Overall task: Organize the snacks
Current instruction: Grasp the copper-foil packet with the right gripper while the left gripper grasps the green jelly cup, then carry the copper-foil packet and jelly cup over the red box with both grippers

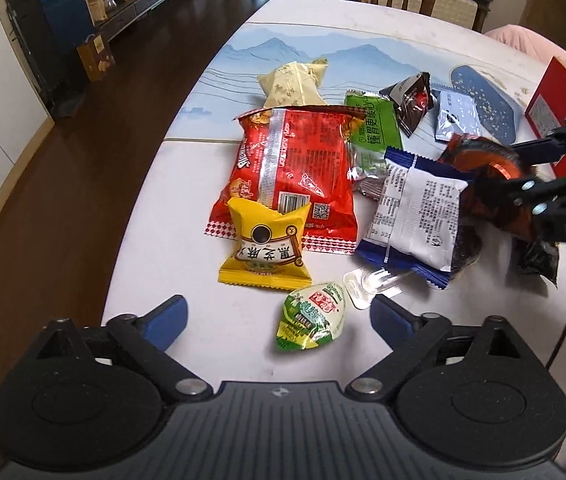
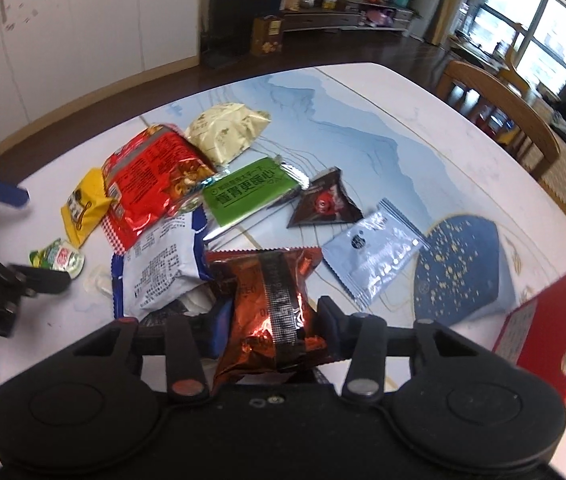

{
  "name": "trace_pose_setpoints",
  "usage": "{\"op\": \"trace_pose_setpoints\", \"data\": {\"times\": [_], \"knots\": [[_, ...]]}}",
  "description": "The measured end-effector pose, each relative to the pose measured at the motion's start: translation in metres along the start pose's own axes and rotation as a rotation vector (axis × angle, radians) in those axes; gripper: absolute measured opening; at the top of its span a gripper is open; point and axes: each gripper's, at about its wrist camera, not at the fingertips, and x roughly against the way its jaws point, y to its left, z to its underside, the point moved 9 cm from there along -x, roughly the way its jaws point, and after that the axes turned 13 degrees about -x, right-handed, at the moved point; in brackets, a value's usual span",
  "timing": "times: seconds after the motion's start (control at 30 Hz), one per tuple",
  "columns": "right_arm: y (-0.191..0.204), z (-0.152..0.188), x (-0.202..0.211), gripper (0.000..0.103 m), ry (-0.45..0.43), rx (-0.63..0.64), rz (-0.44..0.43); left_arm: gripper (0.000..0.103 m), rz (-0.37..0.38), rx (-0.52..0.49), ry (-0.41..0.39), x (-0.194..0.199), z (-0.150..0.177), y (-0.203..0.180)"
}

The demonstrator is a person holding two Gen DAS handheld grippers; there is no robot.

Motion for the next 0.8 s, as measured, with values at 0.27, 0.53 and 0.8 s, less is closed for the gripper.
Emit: {"op": "trace_pose_setpoints", "data": {"times": [0.27,0.53,0.8], "knots": [[-0.010,0.004,0.015,0.043,-0.018,-0.112,0.008,0.058,0.039,-0.037,-0.006,-0.006,0.000,-0.010],[-0.016,0.006,0.033,0.042,-0.048,-0.212,0.026,0.036,0.065,-0.081,-0.012,-0.001,-0.002,-0.019],[-0.015,0.013,0.058,0.040,-0.085,-0.281,0.074,0.033,0.124,-0.042,-0.011,0.003,0.002,-0.014]]}}
